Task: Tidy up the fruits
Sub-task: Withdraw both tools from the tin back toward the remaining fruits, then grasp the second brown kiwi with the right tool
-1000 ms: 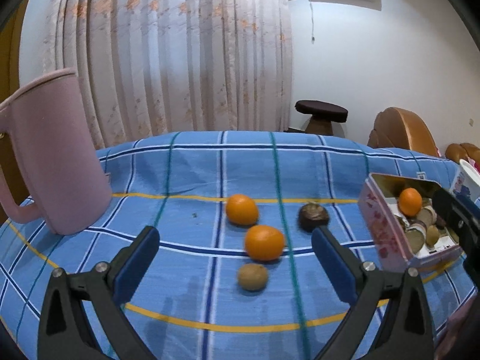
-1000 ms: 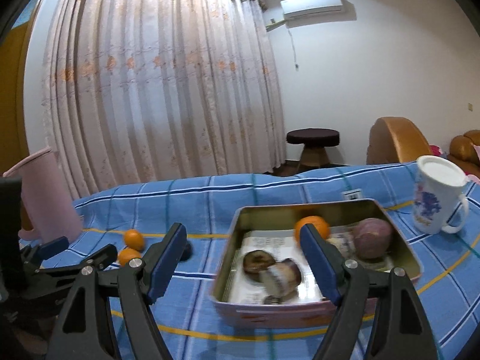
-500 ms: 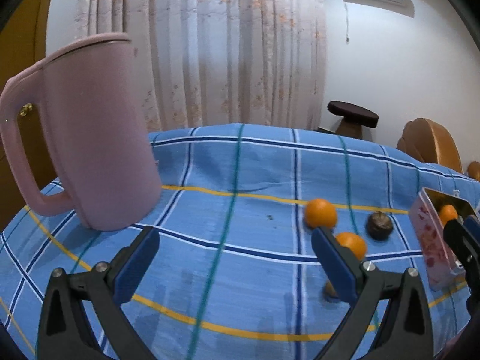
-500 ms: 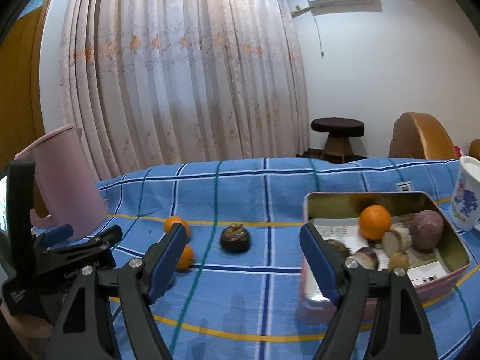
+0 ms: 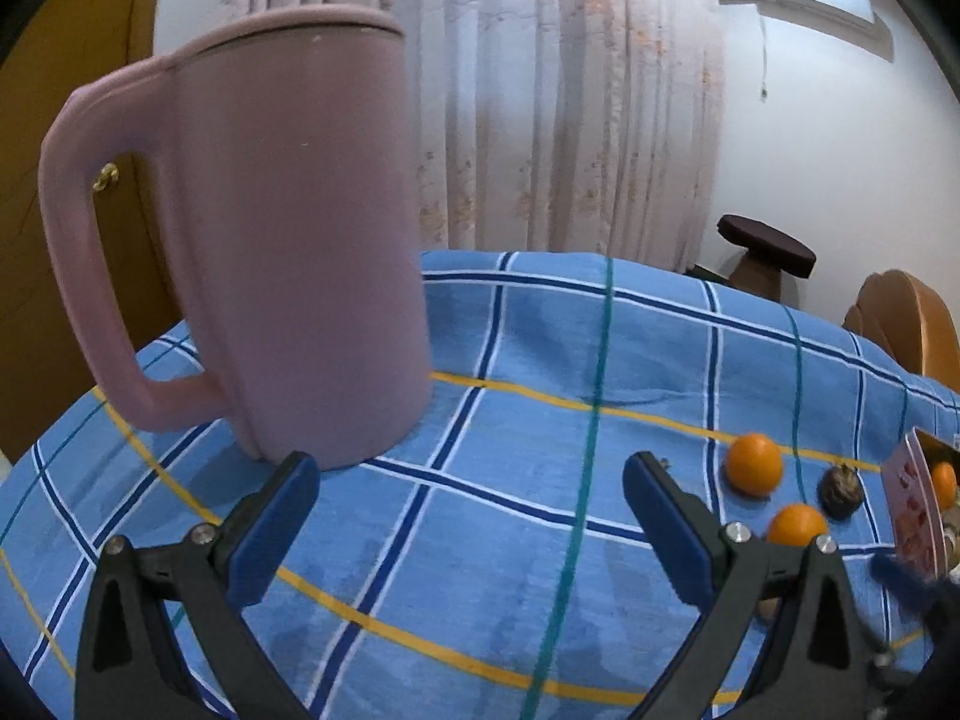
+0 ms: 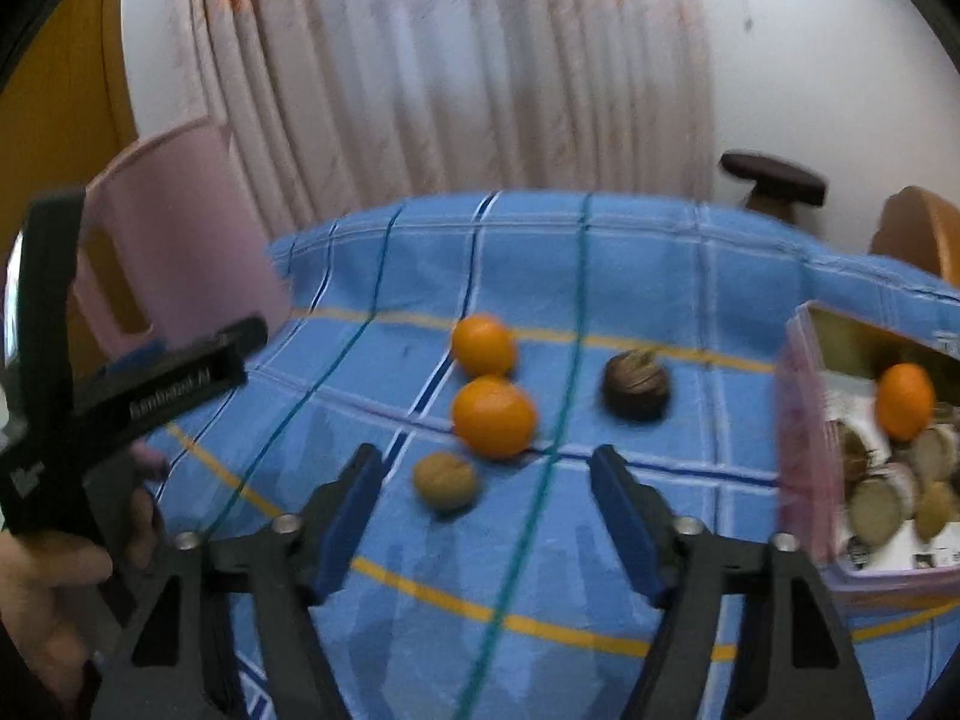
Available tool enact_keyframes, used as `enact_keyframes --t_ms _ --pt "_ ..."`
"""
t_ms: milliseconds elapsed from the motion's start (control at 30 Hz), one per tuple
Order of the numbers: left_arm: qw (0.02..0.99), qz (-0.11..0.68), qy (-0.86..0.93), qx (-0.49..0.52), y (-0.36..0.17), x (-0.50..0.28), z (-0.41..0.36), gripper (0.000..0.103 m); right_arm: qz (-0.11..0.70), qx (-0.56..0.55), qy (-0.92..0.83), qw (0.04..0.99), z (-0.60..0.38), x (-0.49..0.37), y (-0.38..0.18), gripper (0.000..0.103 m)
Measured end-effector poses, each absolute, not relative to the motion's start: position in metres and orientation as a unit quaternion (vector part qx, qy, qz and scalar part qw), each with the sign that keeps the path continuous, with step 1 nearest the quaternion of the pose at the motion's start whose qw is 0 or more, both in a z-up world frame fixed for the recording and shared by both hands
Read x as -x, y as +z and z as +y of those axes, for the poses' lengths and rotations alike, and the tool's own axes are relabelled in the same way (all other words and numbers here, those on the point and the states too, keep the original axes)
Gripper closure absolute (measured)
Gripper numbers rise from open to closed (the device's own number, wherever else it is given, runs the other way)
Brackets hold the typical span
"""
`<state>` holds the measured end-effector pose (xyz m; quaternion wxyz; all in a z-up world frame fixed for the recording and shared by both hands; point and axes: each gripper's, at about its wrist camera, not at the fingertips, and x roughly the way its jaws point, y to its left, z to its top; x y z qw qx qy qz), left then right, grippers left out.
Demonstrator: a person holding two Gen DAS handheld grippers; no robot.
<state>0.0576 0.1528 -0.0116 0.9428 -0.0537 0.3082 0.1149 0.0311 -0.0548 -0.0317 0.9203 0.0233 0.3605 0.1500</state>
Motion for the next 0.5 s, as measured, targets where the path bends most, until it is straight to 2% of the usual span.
enact_keyframes --t_ms 67,100,333,367,500 --pt "0.942 0.309 0.116 0.054 -0.012 -0.058 0.152 0.000 0.401 -0.030 0.169 0.900 -0.046 -0.040 -0.044 0.068" --pt "0.942 0.311 0.113 0.052 -0.012 -0.058 0.150 0.000 0.423 -0.028 0.173 0.889 -0.040 -0.046 -0.052 0.068" --pt "0.944 0.312 0.102 0.042 -0.013 -0.060 0.146 0.000 0.429 -0.017 0.171 0.887 -0.027 -0.063 -0.051 0.068" --pt "0.944 0.312 0.101 0.042 -0.013 -0.060 0.146 0.000 0.426 -0.011 0.173 0.888 -0.026 -0.062 -0.051 0.073" --pt "0.946 0.309 0.088 0.036 -0.015 -0.059 0.144 0.000 0.424 -0.014 0.177 0.888 -0.033 -0.052 -0.049 0.073"
